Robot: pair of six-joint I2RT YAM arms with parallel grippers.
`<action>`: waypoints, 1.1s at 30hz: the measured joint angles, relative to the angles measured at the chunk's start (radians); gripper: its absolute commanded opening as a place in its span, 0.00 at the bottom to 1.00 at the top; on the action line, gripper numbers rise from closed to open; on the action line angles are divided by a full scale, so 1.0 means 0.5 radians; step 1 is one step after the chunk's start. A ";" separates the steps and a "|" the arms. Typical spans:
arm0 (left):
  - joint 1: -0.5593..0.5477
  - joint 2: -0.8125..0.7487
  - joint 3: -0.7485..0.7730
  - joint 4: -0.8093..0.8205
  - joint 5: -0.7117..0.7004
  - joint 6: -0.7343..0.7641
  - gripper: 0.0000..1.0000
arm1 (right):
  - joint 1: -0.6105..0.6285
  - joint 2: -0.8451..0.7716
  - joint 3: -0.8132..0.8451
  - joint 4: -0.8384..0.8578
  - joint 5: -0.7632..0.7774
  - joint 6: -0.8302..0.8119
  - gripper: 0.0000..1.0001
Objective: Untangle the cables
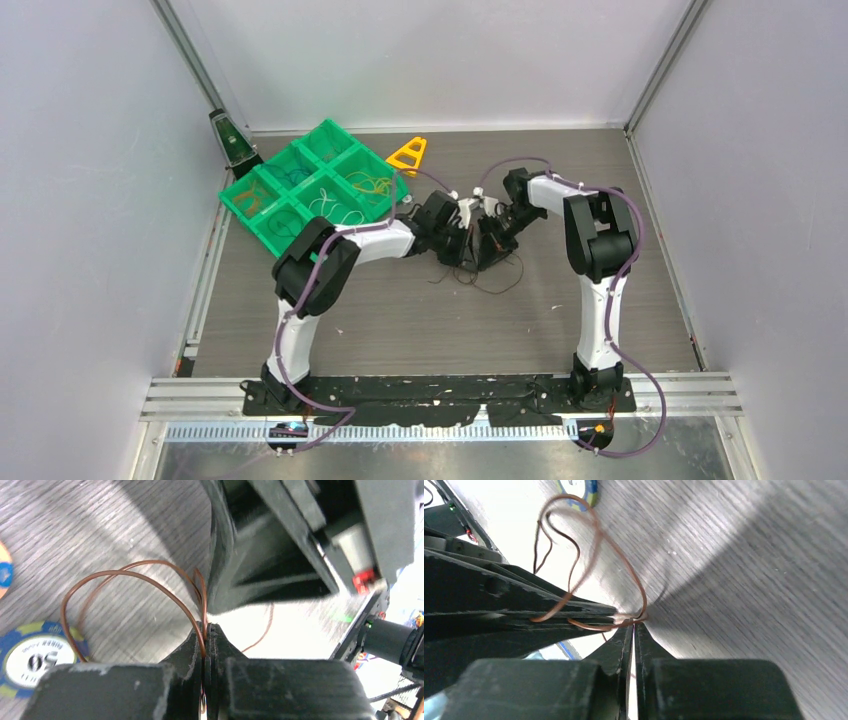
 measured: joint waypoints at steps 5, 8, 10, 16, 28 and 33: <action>0.095 -0.374 -0.156 -0.132 -0.006 0.284 0.00 | -0.088 -0.064 0.144 -0.111 0.004 -0.137 0.21; 0.179 -0.759 -0.159 -0.354 -0.018 0.766 0.00 | -0.204 -0.176 0.301 -0.197 0.000 -0.216 0.34; 0.226 -0.962 -0.101 -0.536 -0.024 1.070 0.00 | -0.258 -0.250 0.411 -0.243 -0.011 -0.257 0.51; 0.445 -1.202 0.181 -1.295 0.398 1.863 0.00 | -0.283 -0.425 0.614 -0.352 -0.231 -0.342 0.85; 0.500 -1.122 0.459 -2.591 1.069 3.158 0.00 | 0.257 -0.976 0.478 -0.214 -0.606 -0.650 0.97; 0.500 -1.003 0.652 -2.819 1.192 3.484 0.00 | 0.417 -1.420 0.114 0.116 -0.661 -0.721 0.95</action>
